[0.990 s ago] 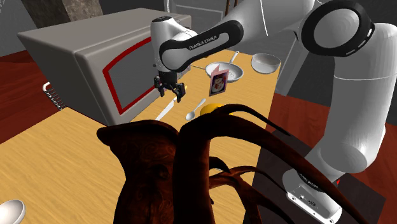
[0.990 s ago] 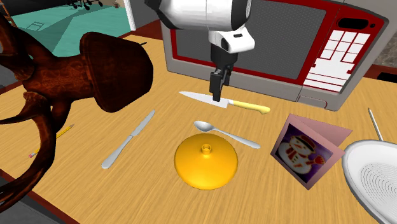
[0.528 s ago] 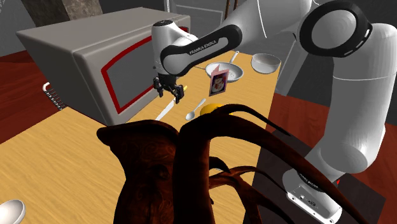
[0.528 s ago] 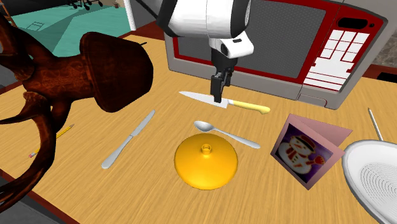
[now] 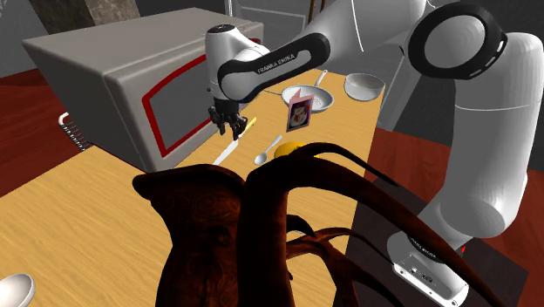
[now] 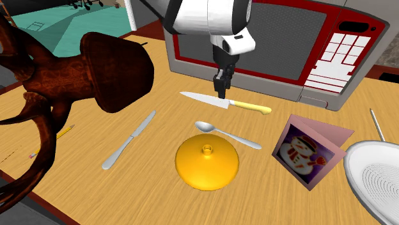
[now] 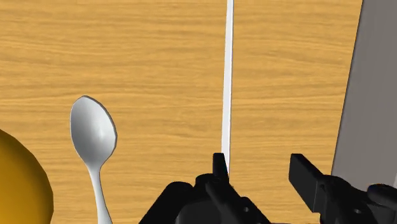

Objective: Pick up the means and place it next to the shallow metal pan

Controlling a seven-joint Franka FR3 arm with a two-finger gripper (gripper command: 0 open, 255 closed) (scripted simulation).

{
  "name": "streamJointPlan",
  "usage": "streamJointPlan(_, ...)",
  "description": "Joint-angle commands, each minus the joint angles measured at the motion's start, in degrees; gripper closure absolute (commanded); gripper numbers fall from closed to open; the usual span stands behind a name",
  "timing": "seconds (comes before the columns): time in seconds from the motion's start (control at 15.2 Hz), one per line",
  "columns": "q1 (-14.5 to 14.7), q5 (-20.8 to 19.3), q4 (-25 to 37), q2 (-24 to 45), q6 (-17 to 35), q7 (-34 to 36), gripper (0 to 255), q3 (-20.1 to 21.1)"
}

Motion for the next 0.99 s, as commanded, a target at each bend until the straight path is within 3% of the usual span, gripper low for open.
streamJointPlan(0.0,0.2,-0.2,-0.4,3.4,-0.3,0.3,255,-0.4)
streamJointPlan(0.46,-0.6,0.2,-2.1,2.4,0.5,-0.3,255,-0.3)
streamJointPlan(0.92,-1.0,1.6,0.0,0.0,-3.7,-1.2,255,0.5)
